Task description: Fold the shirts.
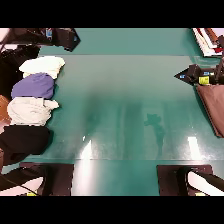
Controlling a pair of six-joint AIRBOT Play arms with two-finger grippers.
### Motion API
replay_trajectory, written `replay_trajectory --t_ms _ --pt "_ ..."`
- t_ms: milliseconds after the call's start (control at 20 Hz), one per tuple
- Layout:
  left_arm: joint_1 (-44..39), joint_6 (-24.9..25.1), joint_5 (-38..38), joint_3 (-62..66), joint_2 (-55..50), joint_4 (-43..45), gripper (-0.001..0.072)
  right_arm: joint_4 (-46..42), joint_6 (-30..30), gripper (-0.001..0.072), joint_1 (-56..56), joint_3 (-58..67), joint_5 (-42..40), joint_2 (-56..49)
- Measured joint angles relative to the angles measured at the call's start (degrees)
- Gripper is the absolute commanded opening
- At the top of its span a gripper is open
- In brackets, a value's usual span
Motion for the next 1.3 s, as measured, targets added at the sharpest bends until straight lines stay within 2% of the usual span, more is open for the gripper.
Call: replay_trajectory --t_ms 100,250,550,900,950,1000,1050,1300 --pt "3.2 -1.8 1.3 0.0 -3.5 7.1 0.0633 0.2 0.0 0.0021 0.0 0.0 0.3 0.0" --pt "10.0 -4.5 3.1 0.0 -10.8 12.1 0.0633 0.3 0.0 0.0021 0.0 0.0 1.4 0.0" --pt "21.6 -6.4 9.8 0.0 -26.1 12.4 0.0633 0.4 0.0 0.0021 0.0 0.0 3.7 0.0" --pt "26.4 -5.2 18.1 0.1 -34.5 12.2 0.0602 0.4 0.0 0.0022 0.0 0.0 4.3 0.0" --pt "26.6 -5.1 18.7 0.2 -34.9 12.1 0.057 0.4 0.0 0.0021 0.0 0.0 4.3 0.0" --pt "26.7 -5.0 19.3 0.2 -35.3 11.9 0.0206 0.4 0.0 0.0021 0.0 0.0 4.3 0.0" --pt "26.8 -5.0 19.5 0.3 -35.5 11.9 0.0041 0.4 0.0 0.0022 0.0 0.0 4.3 0.0" --pt "27.1 -5.3 15.1 4.7 -35.1 10.8 0.0023 0.5 0.0 0.0021 0.0 0.2 4.3 0.0"
